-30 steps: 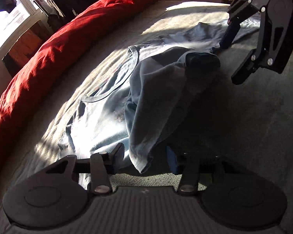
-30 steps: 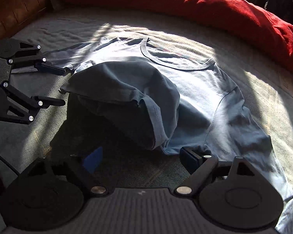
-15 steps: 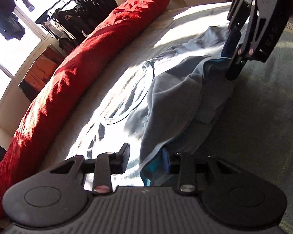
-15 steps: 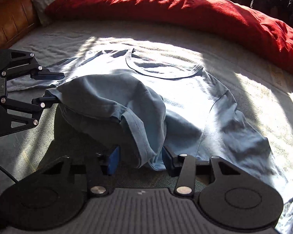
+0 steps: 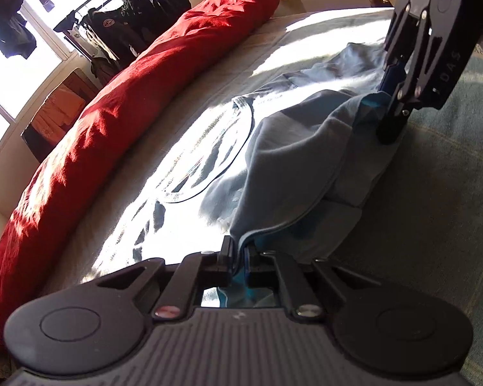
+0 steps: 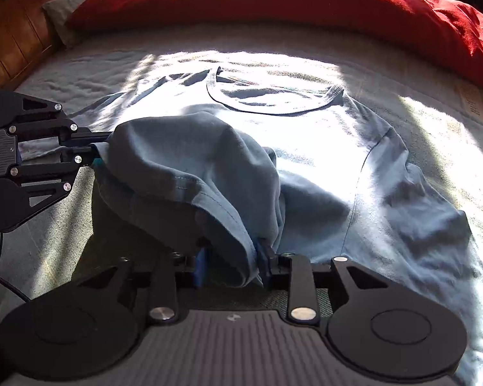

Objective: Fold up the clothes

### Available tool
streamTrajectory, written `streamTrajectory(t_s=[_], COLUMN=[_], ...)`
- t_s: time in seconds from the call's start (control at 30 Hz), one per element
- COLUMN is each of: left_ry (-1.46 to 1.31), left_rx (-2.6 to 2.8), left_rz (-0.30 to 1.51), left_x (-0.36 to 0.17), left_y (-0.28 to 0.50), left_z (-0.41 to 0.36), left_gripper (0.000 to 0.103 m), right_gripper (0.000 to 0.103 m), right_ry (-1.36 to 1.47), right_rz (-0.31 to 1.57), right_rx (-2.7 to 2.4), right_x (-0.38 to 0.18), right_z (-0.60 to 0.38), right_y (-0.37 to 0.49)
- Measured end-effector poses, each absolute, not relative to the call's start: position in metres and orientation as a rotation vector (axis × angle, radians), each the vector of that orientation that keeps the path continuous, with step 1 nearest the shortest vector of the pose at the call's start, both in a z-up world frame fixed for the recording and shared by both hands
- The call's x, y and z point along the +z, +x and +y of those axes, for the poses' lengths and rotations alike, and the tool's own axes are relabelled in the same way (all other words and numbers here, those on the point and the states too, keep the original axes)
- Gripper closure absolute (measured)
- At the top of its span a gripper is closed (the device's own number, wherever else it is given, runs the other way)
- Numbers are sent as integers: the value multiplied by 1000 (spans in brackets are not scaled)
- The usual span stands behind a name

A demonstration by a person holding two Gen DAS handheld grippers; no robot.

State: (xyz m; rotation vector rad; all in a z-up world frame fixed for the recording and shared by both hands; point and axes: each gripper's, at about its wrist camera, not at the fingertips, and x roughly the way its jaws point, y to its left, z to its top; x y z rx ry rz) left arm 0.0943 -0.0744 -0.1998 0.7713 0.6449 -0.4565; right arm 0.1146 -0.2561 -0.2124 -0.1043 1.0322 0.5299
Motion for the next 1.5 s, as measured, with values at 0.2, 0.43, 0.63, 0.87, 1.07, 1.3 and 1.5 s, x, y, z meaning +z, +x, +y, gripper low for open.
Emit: streamTrajectory(t_s=[0.2,0.43,0.63,0.87,1.07,1.3,1.5], left_ry=[715,651,600,535,522,481,439], left_rx=[-436,-356,-309,-251,-227,-255,-272], left_rz=[652,674,697,722,733,786,823], left_x=[-192,-191,-198,-207,-206,-212,-224], left_y=[103,138,177,231,257,269,273], left_z=[-64,-47,-39,-29,-13,0,7], left_gripper=[100,100,100,100,100,100,100], right_gripper=[50,35,26,17,0,1,29], right_ry=[-104,-211,-290,-327,-295,-374,-415], right_rz=[1038,1069,1047,1089,1132,1081,944], right_rx=[526,495,488,515,522,484,571], right_x=[-209,-209,-210,-234,-249,-221,-182], right_z=[-255,-251,-246,-230,-229,-222,-202], right_y=[109,95,114,148,145,141,137])
